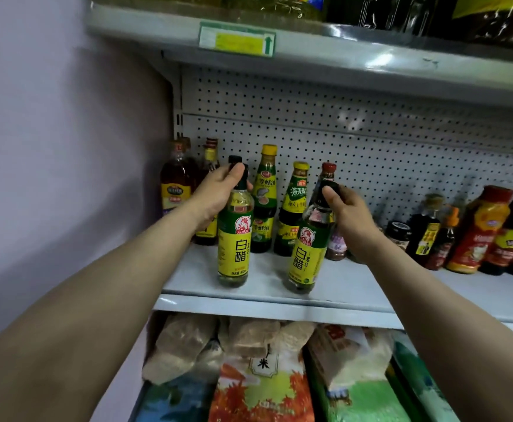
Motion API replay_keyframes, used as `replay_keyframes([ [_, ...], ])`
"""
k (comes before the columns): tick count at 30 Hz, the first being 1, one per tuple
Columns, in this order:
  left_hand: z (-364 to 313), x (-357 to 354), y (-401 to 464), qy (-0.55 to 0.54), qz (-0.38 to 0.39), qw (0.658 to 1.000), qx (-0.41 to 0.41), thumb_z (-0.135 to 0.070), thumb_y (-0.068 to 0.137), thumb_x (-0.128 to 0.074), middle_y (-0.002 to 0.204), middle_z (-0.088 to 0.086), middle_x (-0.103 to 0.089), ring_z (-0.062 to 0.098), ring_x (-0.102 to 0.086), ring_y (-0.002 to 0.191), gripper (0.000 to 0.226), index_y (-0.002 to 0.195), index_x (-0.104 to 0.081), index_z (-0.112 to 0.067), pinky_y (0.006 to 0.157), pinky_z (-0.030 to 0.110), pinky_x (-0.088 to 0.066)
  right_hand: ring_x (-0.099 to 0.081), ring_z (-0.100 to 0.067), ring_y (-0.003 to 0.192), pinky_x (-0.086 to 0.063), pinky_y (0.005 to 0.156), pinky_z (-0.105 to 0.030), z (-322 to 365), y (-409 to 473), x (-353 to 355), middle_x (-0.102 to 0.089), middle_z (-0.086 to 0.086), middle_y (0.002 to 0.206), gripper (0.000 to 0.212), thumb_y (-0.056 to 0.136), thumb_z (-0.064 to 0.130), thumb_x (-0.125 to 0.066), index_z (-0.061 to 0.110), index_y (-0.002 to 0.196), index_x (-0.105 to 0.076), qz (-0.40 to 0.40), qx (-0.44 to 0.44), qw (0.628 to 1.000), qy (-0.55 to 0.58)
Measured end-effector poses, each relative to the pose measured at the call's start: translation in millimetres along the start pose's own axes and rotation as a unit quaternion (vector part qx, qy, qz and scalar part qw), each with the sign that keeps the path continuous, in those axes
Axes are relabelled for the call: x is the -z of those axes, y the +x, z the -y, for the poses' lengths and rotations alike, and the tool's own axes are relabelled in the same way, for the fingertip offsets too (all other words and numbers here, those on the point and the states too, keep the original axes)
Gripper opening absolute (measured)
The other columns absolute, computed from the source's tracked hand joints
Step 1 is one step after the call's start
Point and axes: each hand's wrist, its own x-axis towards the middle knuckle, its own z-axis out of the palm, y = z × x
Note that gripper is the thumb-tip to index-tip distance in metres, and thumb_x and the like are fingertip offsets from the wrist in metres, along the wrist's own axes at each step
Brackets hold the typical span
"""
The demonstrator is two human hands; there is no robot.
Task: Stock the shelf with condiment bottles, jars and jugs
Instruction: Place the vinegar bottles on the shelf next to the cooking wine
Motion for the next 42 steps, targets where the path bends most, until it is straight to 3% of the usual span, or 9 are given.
replay_keyframes([
  [6,20.9,3.9,25.0,0.036,0.028,0.999,0.015,-0.036,0.104,-0.039,0.094,0.004,-0.069,0.027,-0.066,0.091,0.031,0.097,-0.06,-0.015,0.089,0.04,-0.051,-0.07,-0.015,0.1,-0.054,0.087,-0.036,-8.1,13.5,-8.2,-0.073,-0.002,0.111,0.033,0.102,0.031,-0.051,0.01,0.126,-0.059,-0.005,0.0,1.0,0.016],
  [9,23.7,11.1,33.9,0.041,0.037,0.998,0.014,-0.034,0.106,-0.036,0.094,0.001,-0.068,0.021,-0.065,0.087,0.035,0.11,-0.058,-0.008,0.087,0.039,-0.051,-0.068,-0.017,0.106,-0.055,0.087,-0.034,-13.0,16.8,-12.0,-0.069,-0.005,0.119,0.035,0.102,0.031,-0.051,0.014,0.132,-0.053,-0.019,-0.005,0.999,0.043],
  [14,29.5,22.9,40.1,-0.005,0.08,0.996,0.033,-0.033,0.106,-0.033,0.117,0.006,-0.068,0.023,-0.064,0.11,0.04,0.134,-0.051,-0.011,0.096,0.038,-0.051,-0.07,-0.016,0.102,-0.058,0.077,-0.025,-31.1,4.6,-18.2,-0.07,-0.004,0.115,0.039,0.099,0.036,-0.054,0.012,0.13,-0.05,-0.033,0.0,0.997,0.066],
  [20,56.2,30.5,36.6,0.06,0.04,0.995,0.064,-0.051,0.091,-0.053,0.147,0.002,-0.048,0.02,-0.048,0.132,0.067,0.148,-0.034,-0.022,0.106,0.035,-0.038,-0.062,-0.001,0.113,-0.055,0.077,-0.015,-64.9,-28.8,-13.1,-0.058,0.013,0.133,0.065,0.081,0.038,-0.074,0.043,0.137,-0.042,0.003,-0.008,0.999,0.05],
  [23,80.0,36.5,20.3,0.067,0.021,0.996,0.052,-0.055,0.07,-0.068,0.142,0.002,-0.051,0.018,-0.049,0.128,0.087,0.145,-0.035,-0.025,0.101,0.033,-0.043,-0.063,-0.009,0.115,-0.056,0.087,-0.027,-86.8,-40.3,-7.2,-0.064,0.005,0.126,0.072,0.071,0.034,-0.082,0.026,0.135,-0.05,0.009,-0.038,0.999,-0.019],
  [27,92.8,42.4,13.0,0.115,0.028,0.992,0.042,-0.037,0.066,-0.086,0.142,0.001,-0.051,0.02,-0.05,0.128,0.088,0.14,-0.038,-0.037,0.102,0.043,-0.047,-0.066,-0.019,0.11,-0.054,0.096,-0.042,-105.4,-47.4,-9.1,-0.072,-0.001,0.113,0.057,0.07,0.034,-0.081,0.02,0.121,-0.061,0.014,-0.064,0.997,-0.036],
  [31,85.8,44.4,20.8,0.194,0.013,0.981,0.014,-0.032,0.072,-0.085,0.142,-0.001,-0.051,0.018,-0.049,0.126,0.088,0.146,-0.038,-0.036,0.088,0.026,-0.043,-0.064,-0.019,0.113,-0.053,0.098,-0.043,-110.2,-42.6,-18.1,-0.069,-0.004,0.118,0.057,0.079,0.024,-0.081,0.013,0.128,-0.055,0.009,-0.07,0.997,-0.042],
  [35,81.6,45.2,26.5,0.225,0.01,0.974,0.023,-0.03,0.077,-0.082,0.145,0.002,-0.049,0.021,-0.048,0.13,0.088,0.15,-0.034,-0.035,0.107,0.041,-0.043,-0.063,-0.019,0.114,-0.053,0.097,-0.044,-110.3,-38.2,-34.3,-0.067,-0.005,0.12,0.058,0.08,0.025,-0.08,0.011,0.129,-0.052,0.015,-0.068,0.996,-0.056],
  [42,77.9,41.9,28.7,0.236,-0.005,0.971,0.046,-0.027,0.079,-0.08,0.146,0.005,-0.047,0.024,-0.046,0.131,0.086,0.151,-0.032,-0.033,0.109,0.046,-0.041,-0.062,-0.018,0.116,-0.051,0.1,-0.046,-110.5,-38.9,-61.4,-0.067,-0.003,0.122,0.054,0.081,0.026,-0.08,0.014,0.127,-0.053,0.033,-0.067,0.996,-0.042],
])
